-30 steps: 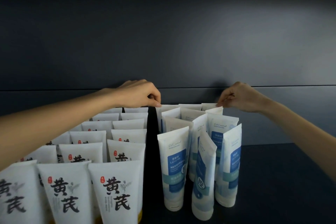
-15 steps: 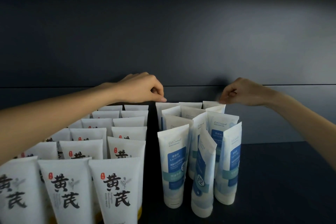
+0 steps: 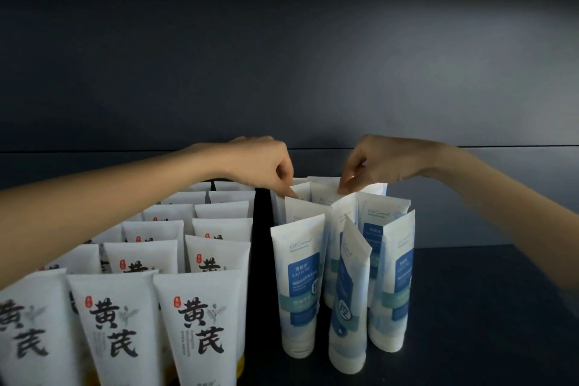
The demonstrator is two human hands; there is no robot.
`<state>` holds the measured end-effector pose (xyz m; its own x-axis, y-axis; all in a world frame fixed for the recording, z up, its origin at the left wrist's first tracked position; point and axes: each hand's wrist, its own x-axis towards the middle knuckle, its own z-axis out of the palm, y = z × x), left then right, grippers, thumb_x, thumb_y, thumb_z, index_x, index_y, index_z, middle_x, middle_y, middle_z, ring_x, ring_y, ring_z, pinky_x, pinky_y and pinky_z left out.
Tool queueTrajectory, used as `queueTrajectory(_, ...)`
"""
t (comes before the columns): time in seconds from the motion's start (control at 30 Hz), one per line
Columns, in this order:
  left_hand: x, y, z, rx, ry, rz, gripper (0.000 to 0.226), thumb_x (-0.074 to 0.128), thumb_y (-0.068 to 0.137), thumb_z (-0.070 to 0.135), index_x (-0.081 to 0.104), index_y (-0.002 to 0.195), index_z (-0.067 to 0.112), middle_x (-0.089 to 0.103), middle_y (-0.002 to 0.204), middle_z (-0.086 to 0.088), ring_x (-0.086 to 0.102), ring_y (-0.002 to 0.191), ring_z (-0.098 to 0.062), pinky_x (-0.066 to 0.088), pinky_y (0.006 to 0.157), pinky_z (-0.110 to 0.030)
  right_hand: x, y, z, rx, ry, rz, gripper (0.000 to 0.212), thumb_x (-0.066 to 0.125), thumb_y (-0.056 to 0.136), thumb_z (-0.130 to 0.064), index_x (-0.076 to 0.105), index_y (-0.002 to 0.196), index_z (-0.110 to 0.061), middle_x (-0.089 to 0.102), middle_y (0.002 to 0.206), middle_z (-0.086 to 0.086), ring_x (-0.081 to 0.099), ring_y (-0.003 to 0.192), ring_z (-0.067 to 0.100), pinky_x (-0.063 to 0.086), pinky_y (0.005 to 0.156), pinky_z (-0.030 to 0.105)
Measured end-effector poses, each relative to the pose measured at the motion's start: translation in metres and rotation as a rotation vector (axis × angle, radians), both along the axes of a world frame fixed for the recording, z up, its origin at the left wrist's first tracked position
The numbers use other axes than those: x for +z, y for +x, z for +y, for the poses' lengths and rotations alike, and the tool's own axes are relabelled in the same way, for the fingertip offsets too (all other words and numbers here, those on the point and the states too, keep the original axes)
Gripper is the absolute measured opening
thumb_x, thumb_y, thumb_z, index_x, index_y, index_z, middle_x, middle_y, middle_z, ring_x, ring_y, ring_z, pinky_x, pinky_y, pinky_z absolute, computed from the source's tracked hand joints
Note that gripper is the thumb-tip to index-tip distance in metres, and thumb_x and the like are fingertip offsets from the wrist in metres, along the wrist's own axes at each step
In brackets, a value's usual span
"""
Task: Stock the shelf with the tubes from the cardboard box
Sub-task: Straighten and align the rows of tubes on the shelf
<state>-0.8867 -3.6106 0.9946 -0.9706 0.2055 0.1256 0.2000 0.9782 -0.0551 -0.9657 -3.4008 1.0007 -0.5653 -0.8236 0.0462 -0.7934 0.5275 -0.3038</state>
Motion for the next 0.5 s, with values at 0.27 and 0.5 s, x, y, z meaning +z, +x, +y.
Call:
queueTrajectory(0.27, 0.002, 0.003, -0.009, 0.010, -0.030, 0.049, 0.026, 0.070, 0.077, 0.052, 0.060, 0.057, 0.040, 0.060, 0.066, 0.023, 0.054, 0.066, 0.005, 0.031, 0.053, -0.020, -0.005, -0.005, -0.013, 0.021, 0.002, 0.001, 0.005, 0.070, 0.085, -0.025, 0.073, 0.085, -0.021, 0.066, 0.075, -0.020, 0.059, 0.076, -0.002, 0.043, 0.073, 0.013)
queueTrajectory(0.5, -0.003, 0.005, -0.012, -0.029, -0.082, 0.126, 0.024, 0.069, 0.078, 0.052, 0.059, 0.060, 0.038, 0.058, 0.070, 0.020, 0.052, 0.067, 0.002, 0.028, 0.053, -0.020, -0.012, -0.011, -0.016, 0.024, -0.084, 0.101, 0.003, 0.073, 0.082, -0.019, 0.074, 0.082, -0.016, 0.060, 0.053, -0.025, 0.054, 0.055, -0.011, 0.039, 0.054, 0.003)
